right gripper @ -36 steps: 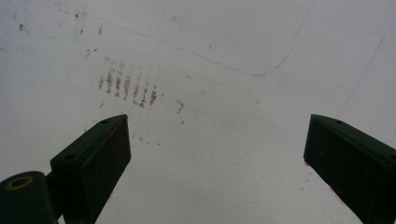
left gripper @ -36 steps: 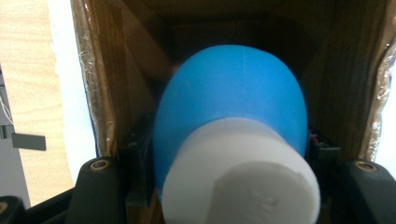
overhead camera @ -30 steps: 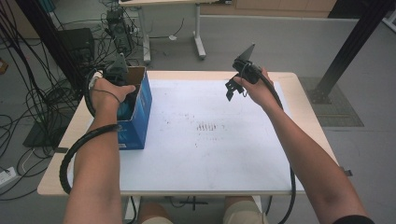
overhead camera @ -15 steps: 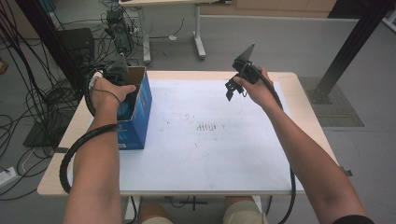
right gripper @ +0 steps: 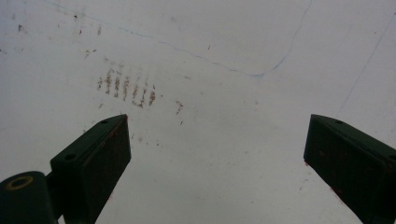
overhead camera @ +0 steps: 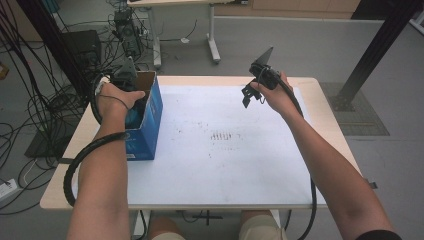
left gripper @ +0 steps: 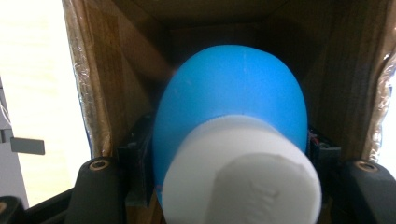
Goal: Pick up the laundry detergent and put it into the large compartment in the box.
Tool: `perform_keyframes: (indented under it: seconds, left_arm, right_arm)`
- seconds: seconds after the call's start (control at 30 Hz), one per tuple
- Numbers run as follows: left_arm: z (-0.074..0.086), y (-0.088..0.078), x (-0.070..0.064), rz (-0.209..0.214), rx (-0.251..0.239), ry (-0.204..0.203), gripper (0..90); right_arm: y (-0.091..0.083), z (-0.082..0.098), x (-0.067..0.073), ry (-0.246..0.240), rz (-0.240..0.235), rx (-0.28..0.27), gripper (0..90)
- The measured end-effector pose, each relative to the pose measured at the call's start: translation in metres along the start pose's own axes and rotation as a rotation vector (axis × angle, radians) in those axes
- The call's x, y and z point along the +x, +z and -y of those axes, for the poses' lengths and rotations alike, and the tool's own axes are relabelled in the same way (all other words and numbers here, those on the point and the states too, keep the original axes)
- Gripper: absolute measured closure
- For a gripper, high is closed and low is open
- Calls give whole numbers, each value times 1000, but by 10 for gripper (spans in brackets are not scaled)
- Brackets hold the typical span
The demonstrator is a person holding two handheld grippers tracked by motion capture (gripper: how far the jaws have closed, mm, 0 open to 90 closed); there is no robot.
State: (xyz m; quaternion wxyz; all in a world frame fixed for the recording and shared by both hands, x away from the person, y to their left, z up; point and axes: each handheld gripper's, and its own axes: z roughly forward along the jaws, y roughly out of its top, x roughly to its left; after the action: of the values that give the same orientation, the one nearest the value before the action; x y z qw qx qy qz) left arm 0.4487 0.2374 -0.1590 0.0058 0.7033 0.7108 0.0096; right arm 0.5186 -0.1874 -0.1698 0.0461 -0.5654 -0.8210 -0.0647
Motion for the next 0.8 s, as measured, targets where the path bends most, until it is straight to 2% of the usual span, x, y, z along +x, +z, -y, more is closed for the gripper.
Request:
perform_keyframes:
  seconds: [0.8]
  left_arm:
    - [0, 0, -3, -5, -1, 1, 365]
  right_arm:
    - [-3, 2, -3, 6, -5, -1, 71]
